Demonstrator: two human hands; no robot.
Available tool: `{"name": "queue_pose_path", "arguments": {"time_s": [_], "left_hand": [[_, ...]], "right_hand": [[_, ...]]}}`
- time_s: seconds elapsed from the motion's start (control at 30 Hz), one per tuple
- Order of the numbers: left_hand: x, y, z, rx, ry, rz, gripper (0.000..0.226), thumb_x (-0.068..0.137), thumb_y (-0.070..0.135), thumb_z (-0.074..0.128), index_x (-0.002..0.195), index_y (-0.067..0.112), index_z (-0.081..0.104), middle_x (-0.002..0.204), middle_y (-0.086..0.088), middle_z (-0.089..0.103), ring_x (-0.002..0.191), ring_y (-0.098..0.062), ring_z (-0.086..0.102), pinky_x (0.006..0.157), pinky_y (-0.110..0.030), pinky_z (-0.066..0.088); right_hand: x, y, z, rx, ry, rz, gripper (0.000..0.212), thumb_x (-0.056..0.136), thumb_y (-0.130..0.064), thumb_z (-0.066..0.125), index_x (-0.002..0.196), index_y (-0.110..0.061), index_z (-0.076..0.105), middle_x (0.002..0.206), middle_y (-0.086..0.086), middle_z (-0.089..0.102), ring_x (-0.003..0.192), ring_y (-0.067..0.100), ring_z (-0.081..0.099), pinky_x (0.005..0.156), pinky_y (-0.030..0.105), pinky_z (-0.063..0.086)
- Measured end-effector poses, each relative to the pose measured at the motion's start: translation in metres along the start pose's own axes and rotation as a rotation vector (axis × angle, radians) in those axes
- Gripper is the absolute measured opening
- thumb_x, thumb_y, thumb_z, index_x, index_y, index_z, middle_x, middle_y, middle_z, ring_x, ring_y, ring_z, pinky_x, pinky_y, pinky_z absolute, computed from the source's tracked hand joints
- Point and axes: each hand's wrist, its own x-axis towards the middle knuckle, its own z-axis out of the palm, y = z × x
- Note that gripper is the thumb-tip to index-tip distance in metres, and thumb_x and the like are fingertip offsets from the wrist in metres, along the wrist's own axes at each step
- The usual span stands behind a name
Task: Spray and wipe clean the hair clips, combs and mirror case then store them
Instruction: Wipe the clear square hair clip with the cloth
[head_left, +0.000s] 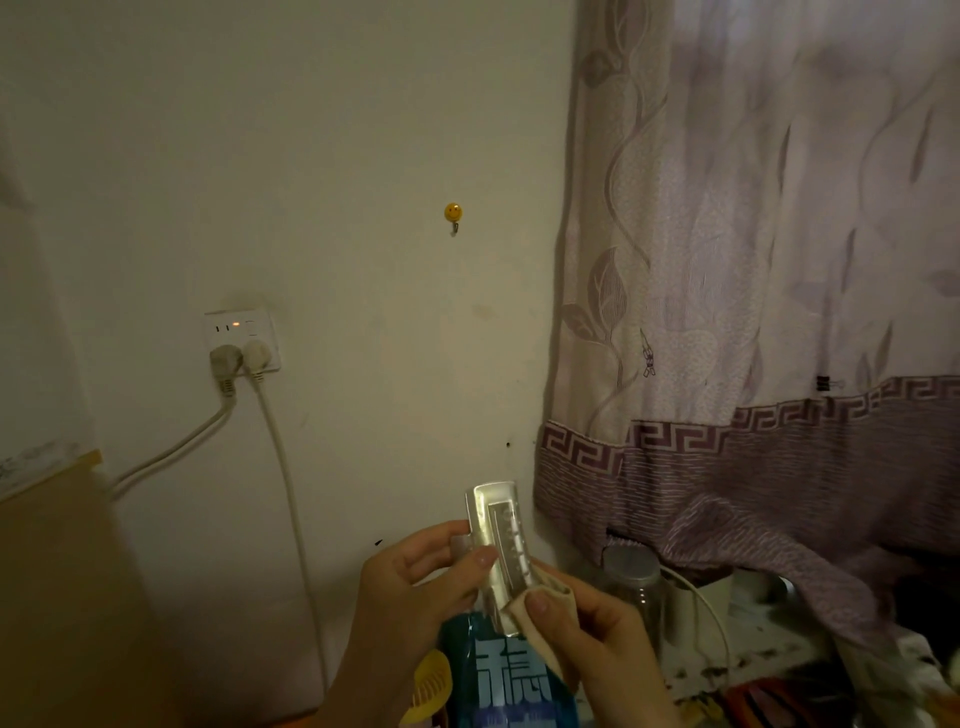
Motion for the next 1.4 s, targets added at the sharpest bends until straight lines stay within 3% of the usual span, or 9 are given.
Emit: {"name": "queue_pose_path", "arguments": {"time_s": [0.2, 0.3, 0.5, 0.7, 0.87, 0.97, 1.13, 1.3, 1.4], "left_hand": [[-0.008, -0.01, -0.004, 0.054, -0.163, -0.104, 0.031, 0.057, 0.026, 0.08, 0.087, 0.027, 0.076, 0.085, -0.003, 0.076, 0.078, -0.021, 0.073, 0.062, -0.027, 0.058], [-0.016, -0.018, -0.002, 0.057, -0.243, -0.174, 0.03, 0.066, 0.015, 0.081, 0.094, 0.023, 0.074, 0.085, -0.002, 0.076, 0.077, -0.017, 0.073, 0.061, -0.023, 0.056], [-0.029, -0.04, -0.002, 0.066, -0.375, -0.26, 0.045, 0.041, 0.036, 0.084, 0.085, 0.031, 0.078, 0.086, -0.008, 0.075, 0.074, -0.018, 0.071, 0.066, -0.028, 0.058], [-0.042, -0.077, -0.002, 0.104, -0.446, -0.359, 0.031, 0.07, 0.013, 0.08, 0.082, 0.042, 0.076, 0.086, 0.007, 0.076, 0.078, -0.01, 0.072, 0.065, -0.025, 0.059], [-0.061, -0.118, 0.007, 0.098, -0.458, -0.443, 0.027, 0.066, 0.024, 0.081, 0.086, 0.041, 0.076, 0.093, 0.006, 0.074, 0.089, -0.013, 0.07, 0.074, -0.033, 0.06], [-0.073, -0.148, 0.014, 0.096, -0.444, -0.503, 0.022, 0.074, 0.02, 0.078, 0.09, 0.035, 0.077, 0.094, 0.003, 0.074, 0.093, -0.015, 0.07, 0.079, -0.037, 0.059], [-0.087, -0.188, 0.034, 0.079, -0.501, -0.584, 0.02, 0.082, 0.021, 0.071, 0.092, 0.038, 0.076, 0.098, 0.005, 0.074, 0.093, -0.01, 0.07, 0.078, -0.027, 0.057], [-0.096, -0.233, 0.059, 0.138, -0.444, -0.661, 0.016, 0.084, 0.025, 0.068, 0.091, 0.038, 0.075, 0.096, 0.009, 0.074, 0.085, -0.004, 0.07, 0.066, -0.016, 0.054], [-0.101, -0.265, 0.082, 0.203, -0.36, -0.732, 0.022, 0.085, 0.03, 0.068, 0.107, 0.028, 0.07, 0.104, 0.008, 0.07, 0.088, -0.005, 0.068, 0.071, -0.017, 0.054]], "right_hand": [[0.0, -0.007, -0.007, 0.036, 0.166, -0.024, 0.023, 0.077, -0.021, 0.063, 0.093, -0.012, 0.076, 0.078, 0.012, 0.074, 0.067, 0.015, 0.068, 0.061, 0.018, 0.052], [-0.004, -0.005, -0.011, 0.047, 0.21, -0.034, 0.022, 0.083, -0.013, 0.062, 0.1, -0.009, 0.074, 0.073, 0.008, 0.073, 0.062, 0.009, 0.066, 0.058, 0.017, 0.05], [-0.023, 0.012, -0.019, 0.065, 0.264, 0.052, 0.025, 0.075, -0.023, 0.065, 0.092, -0.009, 0.076, 0.075, 0.009, 0.074, 0.065, 0.013, 0.068, 0.054, 0.015, 0.049], [-0.051, 0.036, -0.028, -0.032, 0.306, 0.167, 0.028, 0.075, -0.036, 0.063, 0.072, -0.011, 0.075, 0.069, 0.012, 0.069, 0.061, 0.018, 0.063, 0.055, 0.02, 0.051], [-0.075, 0.064, -0.041, -0.056, 0.396, 0.214, 0.054, 0.075, -0.04, 0.066, 0.077, 0.014, 0.059, 0.068, 0.02, 0.053, 0.063, 0.027, 0.046, 0.059, 0.035, 0.04], [-0.09, 0.079, -0.05, -0.089, 0.445, 0.277, 0.065, 0.073, -0.042, 0.066, 0.079, 0.021, 0.051, 0.066, 0.019, 0.048, 0.056, 0.024, 0.038, 0.053, 0.031, 0.034], [-0.106, 0.103, -0.075, -0.149, 0.489, 0.422, 0.037, 0.078, -0.036, 0.066, 0.064, -0.001, 0.064, 0.059, 0.015, 0.05, 0.05, 0.019, 0.044, 0.05, 0.027, 0.038], [-0.109, 0.137, -0.116, -0.276, 0.495, 0.547, 0.022, 0.09, -0.022, 0.063, 0.085, -0.003, 0.073, 0.078, 0.024, 0.068, 0.069, 0.029, 0.06, 0.069, 0.044, 0.05], [-0.11, 0.157, -0.148, -0.329, 0.476, 0.607, 0.02, 0.091, -0.021, 0.063, 0.074, -0.02, 0.073, 0.081, 0.018, 0.071, 0.068, 0.018, 0.064, 0.065, 0.031, 0.052]]}}
